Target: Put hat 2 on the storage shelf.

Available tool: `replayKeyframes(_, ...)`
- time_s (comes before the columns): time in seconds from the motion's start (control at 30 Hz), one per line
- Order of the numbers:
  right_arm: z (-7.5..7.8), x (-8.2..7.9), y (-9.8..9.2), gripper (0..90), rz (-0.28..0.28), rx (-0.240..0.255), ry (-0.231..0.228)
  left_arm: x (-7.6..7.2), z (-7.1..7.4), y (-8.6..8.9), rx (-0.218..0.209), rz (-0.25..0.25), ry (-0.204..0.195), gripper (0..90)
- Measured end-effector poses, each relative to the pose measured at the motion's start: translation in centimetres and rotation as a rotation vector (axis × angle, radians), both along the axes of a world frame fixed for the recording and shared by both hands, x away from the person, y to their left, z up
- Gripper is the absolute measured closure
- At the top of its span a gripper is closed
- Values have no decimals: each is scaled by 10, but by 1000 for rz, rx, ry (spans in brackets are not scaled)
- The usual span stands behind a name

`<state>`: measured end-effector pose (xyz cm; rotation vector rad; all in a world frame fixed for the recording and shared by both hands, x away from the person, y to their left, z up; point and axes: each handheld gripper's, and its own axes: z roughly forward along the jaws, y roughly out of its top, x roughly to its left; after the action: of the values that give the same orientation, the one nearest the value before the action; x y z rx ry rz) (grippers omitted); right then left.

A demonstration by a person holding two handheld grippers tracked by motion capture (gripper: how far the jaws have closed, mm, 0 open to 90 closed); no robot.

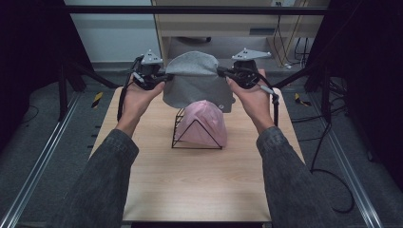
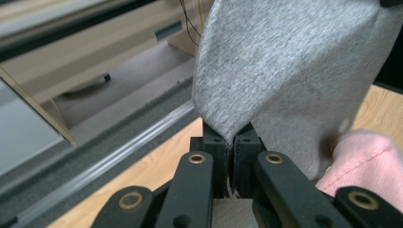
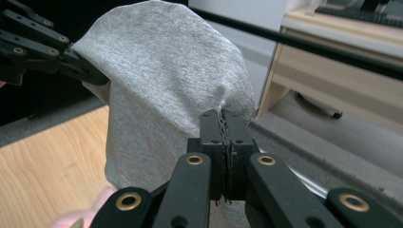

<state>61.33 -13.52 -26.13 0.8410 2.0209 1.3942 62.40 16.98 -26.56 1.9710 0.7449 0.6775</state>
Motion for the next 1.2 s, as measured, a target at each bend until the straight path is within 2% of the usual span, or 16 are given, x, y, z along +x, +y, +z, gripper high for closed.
replayKeyframes(0.07, 13, -5, 0, 893, 1, 1, -21, -4, 12, 1, -1, 3, -27, 869)
replayKeyframes(0.23, 24, -3, 1, 893, -2, 0, -37, -3, 26, 1, 2, 7, -50, 869)
replayKeyframes(0.37, 26, 4, 0, 893, -9, 10, -38, 0, 31, -1, 2, 7, -60, 869)
replayKeyframes(0.47, 26, 6, 0, 894, -12, 13, -34, 1, 30, -1, 1, 3, -58, 869)
replayKeyframes(0.63, 17, 10, 0, 893, -16, -7, -23, 5, 16, -1, 4, -1, -36, 868)
replayKeyframes(0.73, 7, 14, 1, 893, -21, -20, -6, 8, 2, -1, -3, -6, -10, 868)
replayKeyframes(0.8, 1, 15, 2, 894, -23, -28, 5, 8, 0, -1, 7, -8, -4, 868)
replayKeyframes(0.87, -2, 15, 2, 894, -22, -31, 7, 8, -6, 0, -4, -11, 9, 868)
replayKeyframes(0.93, -12, 15, 1, 893, -21, -37, 20, 7, -15, -1, 3, -17, 26, 867)
replayKeyframes(0.97, -12, 15, 1, 893, -21, -37, 20, 7, -15, -1, 3, -17, 26, 867)
replayKeyframes(1.0, -20, 13, 0, 893, -21, -46, 29, 5, -21, -4, 5, -19, 31, 867)
replayKeyframes(1.07, -26, 11, -1, 893, -23, -55, 37, 4, -26, -6, 2, -23, 36, 868)
replayKeyframes(1.2, -40, 8, -4, 893, -24, -52, 63, 2, -37, -8, 4, -24, 55, 867)
